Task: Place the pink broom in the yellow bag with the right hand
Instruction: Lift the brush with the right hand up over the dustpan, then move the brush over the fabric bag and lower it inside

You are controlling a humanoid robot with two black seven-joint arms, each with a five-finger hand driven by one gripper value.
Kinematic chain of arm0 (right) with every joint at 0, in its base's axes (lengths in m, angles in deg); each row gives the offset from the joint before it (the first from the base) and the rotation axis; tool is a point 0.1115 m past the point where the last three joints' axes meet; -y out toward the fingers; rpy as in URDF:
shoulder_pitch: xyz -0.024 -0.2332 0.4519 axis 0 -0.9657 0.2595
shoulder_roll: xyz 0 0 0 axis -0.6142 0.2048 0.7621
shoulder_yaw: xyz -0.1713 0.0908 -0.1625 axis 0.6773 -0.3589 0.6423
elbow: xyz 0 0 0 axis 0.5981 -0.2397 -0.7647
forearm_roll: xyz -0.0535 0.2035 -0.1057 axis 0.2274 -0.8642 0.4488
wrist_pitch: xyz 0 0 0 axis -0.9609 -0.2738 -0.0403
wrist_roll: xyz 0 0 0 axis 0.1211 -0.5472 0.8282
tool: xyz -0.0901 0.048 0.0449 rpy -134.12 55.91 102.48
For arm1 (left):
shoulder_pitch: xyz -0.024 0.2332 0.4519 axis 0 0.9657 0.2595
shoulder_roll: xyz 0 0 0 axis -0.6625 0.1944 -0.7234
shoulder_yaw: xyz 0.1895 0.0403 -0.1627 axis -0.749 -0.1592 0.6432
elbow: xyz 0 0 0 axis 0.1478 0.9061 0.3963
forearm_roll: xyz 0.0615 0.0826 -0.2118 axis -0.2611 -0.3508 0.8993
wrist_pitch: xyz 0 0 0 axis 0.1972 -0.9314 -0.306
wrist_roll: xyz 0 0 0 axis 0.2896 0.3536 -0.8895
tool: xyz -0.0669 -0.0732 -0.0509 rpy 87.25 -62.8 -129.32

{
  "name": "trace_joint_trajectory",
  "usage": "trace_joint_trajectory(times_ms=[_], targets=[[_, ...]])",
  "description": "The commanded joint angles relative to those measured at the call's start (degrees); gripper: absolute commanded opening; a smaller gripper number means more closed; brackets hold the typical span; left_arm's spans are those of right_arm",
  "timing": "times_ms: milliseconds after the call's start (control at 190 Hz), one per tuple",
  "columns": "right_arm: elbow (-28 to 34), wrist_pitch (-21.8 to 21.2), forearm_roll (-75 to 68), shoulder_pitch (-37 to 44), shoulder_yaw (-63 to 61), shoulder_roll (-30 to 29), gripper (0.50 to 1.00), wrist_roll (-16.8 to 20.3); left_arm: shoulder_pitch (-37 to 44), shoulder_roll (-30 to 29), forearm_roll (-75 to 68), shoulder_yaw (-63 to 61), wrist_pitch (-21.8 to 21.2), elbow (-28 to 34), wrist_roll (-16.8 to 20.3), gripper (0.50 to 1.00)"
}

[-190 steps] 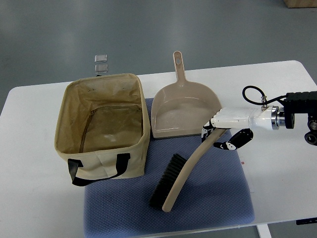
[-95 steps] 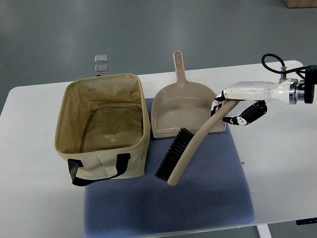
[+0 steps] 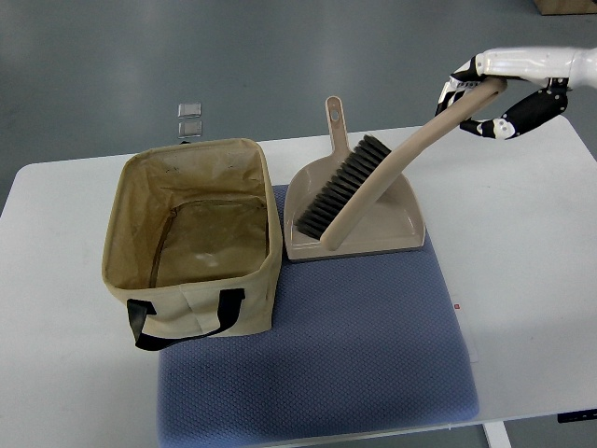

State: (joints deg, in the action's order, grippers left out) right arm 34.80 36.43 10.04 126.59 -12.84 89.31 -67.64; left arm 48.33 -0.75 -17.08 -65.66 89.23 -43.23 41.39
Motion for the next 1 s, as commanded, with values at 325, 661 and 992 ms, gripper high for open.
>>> trace_joint_trajectory(times_ms=[325, 661, 992], targets=[[-12.8, -1.8, -0.1, 7.2, -0.1, -16.5, 0.500, 2.1, 0.0, 0.0, 0.0, 0.0, 0.0, 0.0, 0.0, 1.000], [-24.8, 1.9, 2.3, 6.4, 1.0, -36.5, 0.500, 3.1, 0.0, 0.0, 0.0, 0.0, 0.0, 0.0, 0.0, 1.000], [-28.7, 7.5, 6.6, 3.0, 0.9, -48.1, 0.500, 8.3, 0.0, 0.0, 0.0, 0.0, 0.0, 0.0, 0.0, 1.000]])
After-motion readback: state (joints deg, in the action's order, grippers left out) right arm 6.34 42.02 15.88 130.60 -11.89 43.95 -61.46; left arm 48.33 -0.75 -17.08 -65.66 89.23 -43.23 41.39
